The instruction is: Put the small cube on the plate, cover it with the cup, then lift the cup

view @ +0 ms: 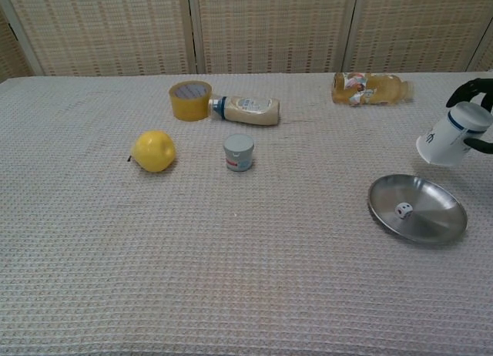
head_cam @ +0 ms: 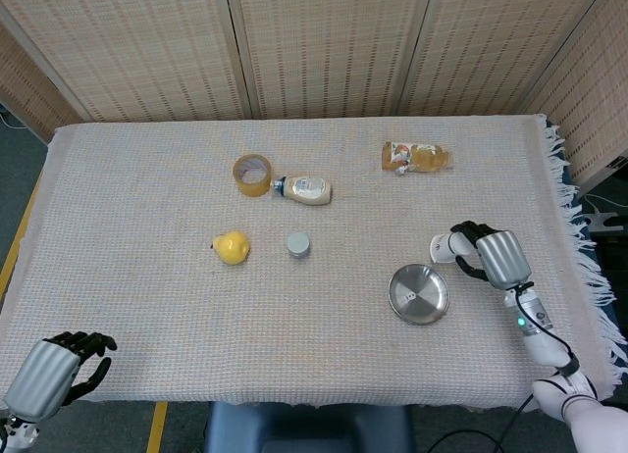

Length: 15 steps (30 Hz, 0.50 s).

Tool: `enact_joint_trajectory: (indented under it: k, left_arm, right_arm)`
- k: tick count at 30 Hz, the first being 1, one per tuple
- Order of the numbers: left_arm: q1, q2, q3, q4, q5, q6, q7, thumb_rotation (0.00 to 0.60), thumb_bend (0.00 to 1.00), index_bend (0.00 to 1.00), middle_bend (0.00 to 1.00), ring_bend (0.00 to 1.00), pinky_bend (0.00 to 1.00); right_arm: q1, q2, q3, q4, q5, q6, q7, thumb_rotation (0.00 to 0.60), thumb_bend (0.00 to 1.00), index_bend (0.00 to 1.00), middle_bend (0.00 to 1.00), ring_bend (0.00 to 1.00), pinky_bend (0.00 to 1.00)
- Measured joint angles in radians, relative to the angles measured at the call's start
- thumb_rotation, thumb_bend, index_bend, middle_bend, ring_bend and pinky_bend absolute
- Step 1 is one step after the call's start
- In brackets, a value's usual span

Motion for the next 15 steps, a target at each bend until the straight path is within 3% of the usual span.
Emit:
enact_joint_trajectory:
  k: [10,15]
  left_arm:
    - [0.001,0.001,-0.002,0.000,0.001,0.008,-0.005,0.600,0.43,0.47,0.56,0.59,0.69]
    - [0.001,0.001,-0.003,0.002,0.000,0.007,-0.007,0.600,0.43,0.47,0.57,0.59,0.69]
  right_arm:
    - [-0.002,0.181,-0.057,-0.480,-0.046,-0.029,-0.062,0.600,0.26,0.66,0.55,0.45,0.73]
    - [0.000,0.264,-0.082,-0.632,-0.059,-0.079,-0.125,0.600,0.26,0.66,0.55,0.45,0.73]
